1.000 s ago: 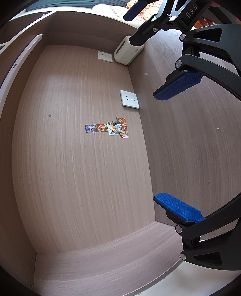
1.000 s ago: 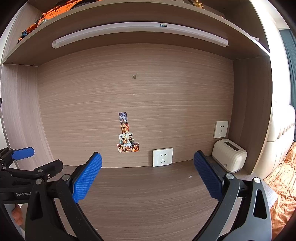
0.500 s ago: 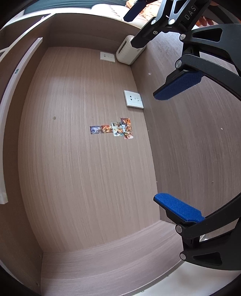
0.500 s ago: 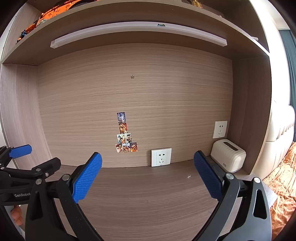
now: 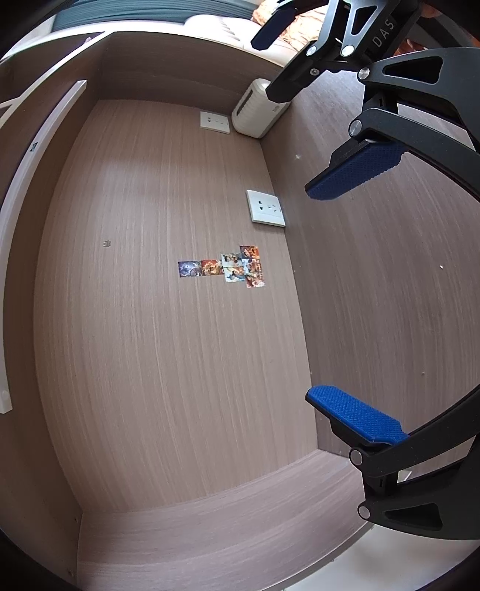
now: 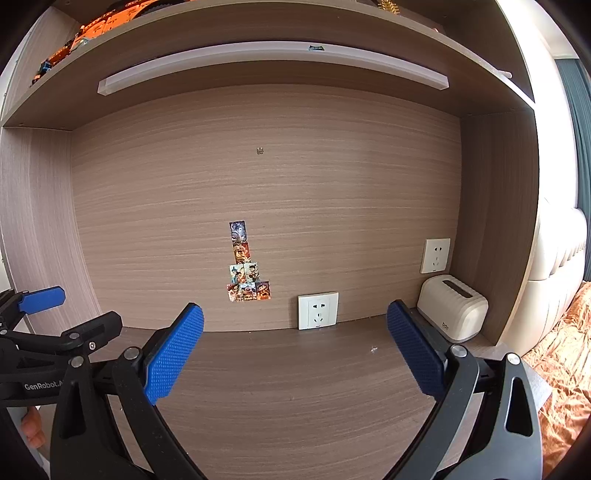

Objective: Collect trash

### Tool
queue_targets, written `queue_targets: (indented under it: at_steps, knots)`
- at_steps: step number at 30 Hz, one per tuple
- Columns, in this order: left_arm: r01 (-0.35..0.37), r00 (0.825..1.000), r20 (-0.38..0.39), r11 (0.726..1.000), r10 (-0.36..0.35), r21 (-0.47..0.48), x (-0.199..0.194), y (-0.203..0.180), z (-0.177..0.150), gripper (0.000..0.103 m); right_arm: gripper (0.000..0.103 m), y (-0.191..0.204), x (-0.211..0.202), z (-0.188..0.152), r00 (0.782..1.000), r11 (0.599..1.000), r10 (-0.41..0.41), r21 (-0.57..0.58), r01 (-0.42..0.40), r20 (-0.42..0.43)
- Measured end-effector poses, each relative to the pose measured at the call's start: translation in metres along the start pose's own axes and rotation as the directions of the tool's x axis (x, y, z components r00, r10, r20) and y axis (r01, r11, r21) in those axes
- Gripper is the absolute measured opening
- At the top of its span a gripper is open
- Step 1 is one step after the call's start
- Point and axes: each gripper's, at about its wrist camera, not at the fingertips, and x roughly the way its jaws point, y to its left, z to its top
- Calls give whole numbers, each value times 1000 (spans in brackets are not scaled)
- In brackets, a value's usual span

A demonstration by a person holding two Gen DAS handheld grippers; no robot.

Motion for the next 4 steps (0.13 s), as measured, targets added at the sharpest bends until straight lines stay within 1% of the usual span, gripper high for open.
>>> queue_targets:
  at_steps: [4]
  knots:
    - [14, 1000, -2, 1000, -14, -13, 3, 3, 0, 98, 99, -1, 2, -1, 1000, 1000, -3, 2, 3, -3]
